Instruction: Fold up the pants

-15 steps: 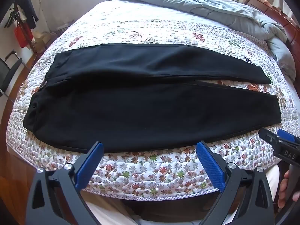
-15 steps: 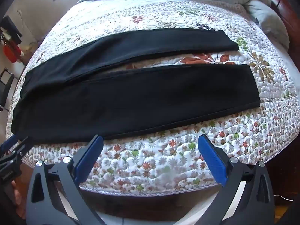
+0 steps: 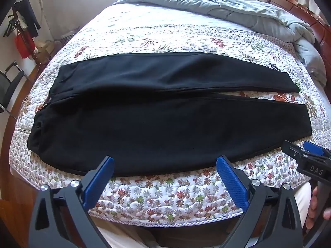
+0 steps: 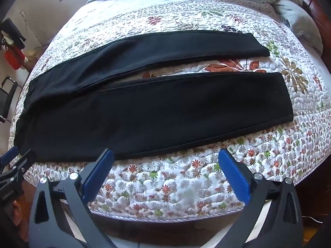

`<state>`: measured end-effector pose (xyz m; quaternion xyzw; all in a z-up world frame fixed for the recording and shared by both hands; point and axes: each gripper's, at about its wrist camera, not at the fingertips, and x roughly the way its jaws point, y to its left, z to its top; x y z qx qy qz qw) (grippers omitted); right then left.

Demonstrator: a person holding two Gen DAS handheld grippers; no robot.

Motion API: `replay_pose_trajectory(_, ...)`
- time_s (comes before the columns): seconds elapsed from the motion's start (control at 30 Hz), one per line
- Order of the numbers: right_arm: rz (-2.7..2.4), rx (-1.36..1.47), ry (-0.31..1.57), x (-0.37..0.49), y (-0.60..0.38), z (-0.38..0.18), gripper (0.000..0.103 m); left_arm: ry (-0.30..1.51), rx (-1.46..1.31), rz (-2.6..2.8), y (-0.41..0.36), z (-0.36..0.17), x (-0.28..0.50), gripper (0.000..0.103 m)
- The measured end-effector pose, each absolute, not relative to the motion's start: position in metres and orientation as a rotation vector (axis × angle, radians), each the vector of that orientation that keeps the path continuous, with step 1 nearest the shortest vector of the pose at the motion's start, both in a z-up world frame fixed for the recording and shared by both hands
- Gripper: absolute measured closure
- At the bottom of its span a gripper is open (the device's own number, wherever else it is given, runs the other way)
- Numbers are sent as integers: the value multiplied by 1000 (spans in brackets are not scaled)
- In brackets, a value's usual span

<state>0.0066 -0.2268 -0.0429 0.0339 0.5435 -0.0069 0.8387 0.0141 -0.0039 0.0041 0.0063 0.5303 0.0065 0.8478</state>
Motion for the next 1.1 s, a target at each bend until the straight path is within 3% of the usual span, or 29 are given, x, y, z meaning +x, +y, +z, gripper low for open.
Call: replay_pose_trajectory(1.1, -10, 70, 1148, 15, -241, -39, 3, 1128, 48, 33, -6, -8, 22, 4)
